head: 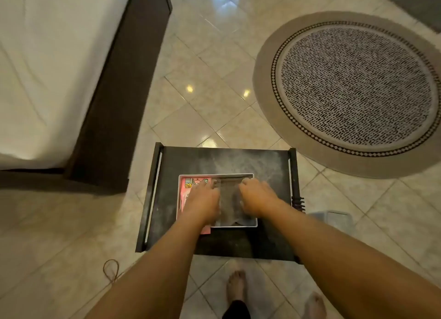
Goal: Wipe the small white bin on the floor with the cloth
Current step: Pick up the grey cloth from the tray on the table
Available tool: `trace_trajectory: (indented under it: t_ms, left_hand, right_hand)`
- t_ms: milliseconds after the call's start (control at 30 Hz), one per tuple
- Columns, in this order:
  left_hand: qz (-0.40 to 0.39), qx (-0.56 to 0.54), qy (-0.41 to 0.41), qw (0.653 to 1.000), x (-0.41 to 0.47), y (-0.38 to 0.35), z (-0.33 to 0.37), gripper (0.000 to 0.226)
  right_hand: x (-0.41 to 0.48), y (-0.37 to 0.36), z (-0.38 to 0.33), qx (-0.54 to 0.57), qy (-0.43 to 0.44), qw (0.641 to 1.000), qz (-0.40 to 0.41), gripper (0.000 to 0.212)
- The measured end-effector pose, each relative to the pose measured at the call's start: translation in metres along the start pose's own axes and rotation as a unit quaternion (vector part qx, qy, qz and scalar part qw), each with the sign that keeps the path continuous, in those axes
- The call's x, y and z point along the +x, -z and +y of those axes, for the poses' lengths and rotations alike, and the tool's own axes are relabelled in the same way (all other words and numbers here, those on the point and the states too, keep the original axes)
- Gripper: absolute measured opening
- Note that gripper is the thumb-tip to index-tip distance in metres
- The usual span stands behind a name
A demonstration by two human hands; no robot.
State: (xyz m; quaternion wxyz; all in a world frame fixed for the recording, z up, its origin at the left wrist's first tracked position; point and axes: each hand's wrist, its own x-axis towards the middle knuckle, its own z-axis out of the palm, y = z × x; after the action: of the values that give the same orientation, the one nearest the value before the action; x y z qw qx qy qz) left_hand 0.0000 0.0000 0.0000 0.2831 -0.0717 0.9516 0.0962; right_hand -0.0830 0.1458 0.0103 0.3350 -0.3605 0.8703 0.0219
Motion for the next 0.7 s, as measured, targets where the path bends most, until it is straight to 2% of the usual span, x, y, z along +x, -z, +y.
trace_trajectory:
  t_ms: [100, 200, 367, 533, 700]
  left_hand:
    - [0.044, 0.043, -0.025, 0.998, 0.03, -0.022, -0.002, 0.037]
    - [0.055, 0.072, -0.037, 0.995, 0.051, -0.04, 0.0, 0.046]
    - [0.095, 0.109, -0.021, 0.989, 0.063, -0.053, 0.002, 0.038]
    - [0.091, 0.117, -0.012, 0.989, 0.068, -0.058, 0.005, 0.033]
    - [0.095, 0.089, -0.018, 0.991, 0.062, -0.054, 0.01, 0.022]
  right_hand:
    - [0.025, -0.022, 0.008, -0.034, -0.02, 0.999, 0.029, 0.038]
    - [0.039, -0.042, 0.01, -0.067, -0.031, 0.995, 0.062, 0.038]
    - [0.051, -0.061, 0.006, -0.085, -0.043, 0.989, 0.109, 0.044]
    - [0.062, -0.07, 0.002, -0.054, -0.074, 0.991, 0.097, 0.044]
    - [0.06, -0.067, 0.001, -0.029, -0.071, 0.993, 0.085, 0.026]
